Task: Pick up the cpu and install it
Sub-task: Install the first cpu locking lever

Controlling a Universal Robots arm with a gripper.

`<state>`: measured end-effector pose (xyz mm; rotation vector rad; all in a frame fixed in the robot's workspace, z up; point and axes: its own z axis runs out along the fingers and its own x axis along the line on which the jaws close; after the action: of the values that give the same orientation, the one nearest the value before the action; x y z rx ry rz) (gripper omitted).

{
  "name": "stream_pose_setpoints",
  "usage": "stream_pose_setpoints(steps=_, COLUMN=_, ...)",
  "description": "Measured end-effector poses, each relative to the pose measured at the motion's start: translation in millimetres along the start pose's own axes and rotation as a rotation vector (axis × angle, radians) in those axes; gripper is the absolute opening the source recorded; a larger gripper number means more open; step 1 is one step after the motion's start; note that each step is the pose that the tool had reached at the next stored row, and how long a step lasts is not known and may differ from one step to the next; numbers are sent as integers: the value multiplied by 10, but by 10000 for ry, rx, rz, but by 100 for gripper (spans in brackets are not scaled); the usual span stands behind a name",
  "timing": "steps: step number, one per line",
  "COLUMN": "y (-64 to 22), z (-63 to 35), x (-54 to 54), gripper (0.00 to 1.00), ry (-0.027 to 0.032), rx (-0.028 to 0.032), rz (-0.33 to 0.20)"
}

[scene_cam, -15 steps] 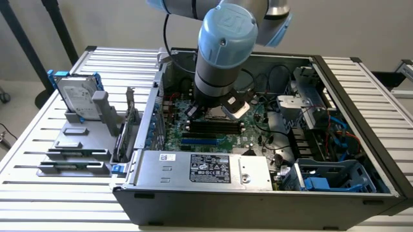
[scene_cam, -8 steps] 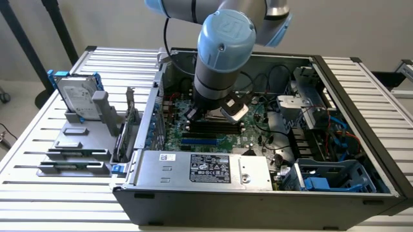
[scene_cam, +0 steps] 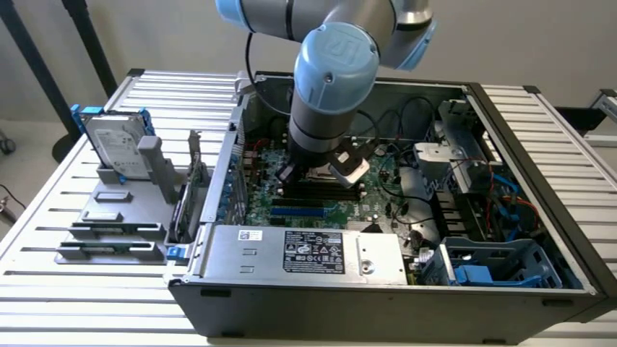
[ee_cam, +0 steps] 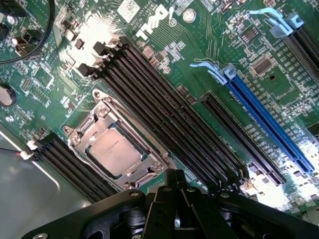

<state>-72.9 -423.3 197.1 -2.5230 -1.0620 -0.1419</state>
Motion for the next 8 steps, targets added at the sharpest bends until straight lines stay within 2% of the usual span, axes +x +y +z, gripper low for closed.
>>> stream_pose_setpoints(steps=8, y=-16, z=74, x=10, gripper=11, ry=4, rx=-7, rz=-70)
